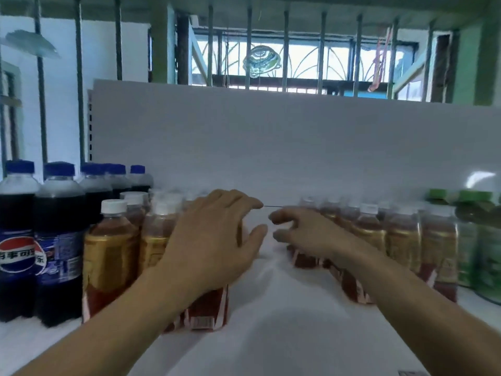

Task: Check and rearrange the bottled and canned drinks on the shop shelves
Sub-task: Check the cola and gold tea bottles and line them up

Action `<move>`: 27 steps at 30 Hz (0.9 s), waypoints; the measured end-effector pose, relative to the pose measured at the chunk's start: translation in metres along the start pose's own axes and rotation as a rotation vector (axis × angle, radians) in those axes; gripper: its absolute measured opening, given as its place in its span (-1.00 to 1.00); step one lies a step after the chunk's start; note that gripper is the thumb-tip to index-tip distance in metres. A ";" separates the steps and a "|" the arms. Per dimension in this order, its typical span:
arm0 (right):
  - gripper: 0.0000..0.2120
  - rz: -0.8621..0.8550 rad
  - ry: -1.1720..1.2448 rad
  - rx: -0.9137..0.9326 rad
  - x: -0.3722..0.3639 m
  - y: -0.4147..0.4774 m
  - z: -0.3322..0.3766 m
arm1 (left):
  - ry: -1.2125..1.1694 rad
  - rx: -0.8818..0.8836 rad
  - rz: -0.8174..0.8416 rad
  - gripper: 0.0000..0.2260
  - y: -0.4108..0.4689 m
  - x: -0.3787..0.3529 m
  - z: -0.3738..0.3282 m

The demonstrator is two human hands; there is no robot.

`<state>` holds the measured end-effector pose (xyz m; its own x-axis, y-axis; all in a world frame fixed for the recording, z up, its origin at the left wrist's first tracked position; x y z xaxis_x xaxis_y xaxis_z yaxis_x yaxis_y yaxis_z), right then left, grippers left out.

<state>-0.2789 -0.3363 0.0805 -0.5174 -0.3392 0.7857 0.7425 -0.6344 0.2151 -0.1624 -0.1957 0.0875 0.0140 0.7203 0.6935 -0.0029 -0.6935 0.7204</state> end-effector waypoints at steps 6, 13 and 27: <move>-0.50 -0.114 -0.496 -0.148 0.044 0.056 -0.031 | -0.087 -0.006 0.170 -0.68 0.026 -0.069 -0.051; -0.56 -0.099 -0.698 -0.242 0.047 0.089 -0.057 | -0.295 0.342 0.529 -0.49 0.030 -0.168 -0.019; -0.57 -0.236 -0.677 0.057 0.048 0.066 -0.052 | -0.637 0.460 0.494 -0.37 0.025 -0.197 -0.004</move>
<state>-0.2774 -0.4304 0.1024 -0.3030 0.3194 0.8979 0.6743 -0.5939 0.4388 -0.1695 -0.3547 -0.0310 0.6639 0.2935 0.6878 0.2401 -0.9547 0.1756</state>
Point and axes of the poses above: each hand's wrist, its own y-axis towards the middle knuckle, its own x-axis out of the back of the hand, z = x × y, the point moved 4 cm from there along y, towards the middle knuckle, and after that the axes turned 8 degrees about z, right-handed, at the moved point
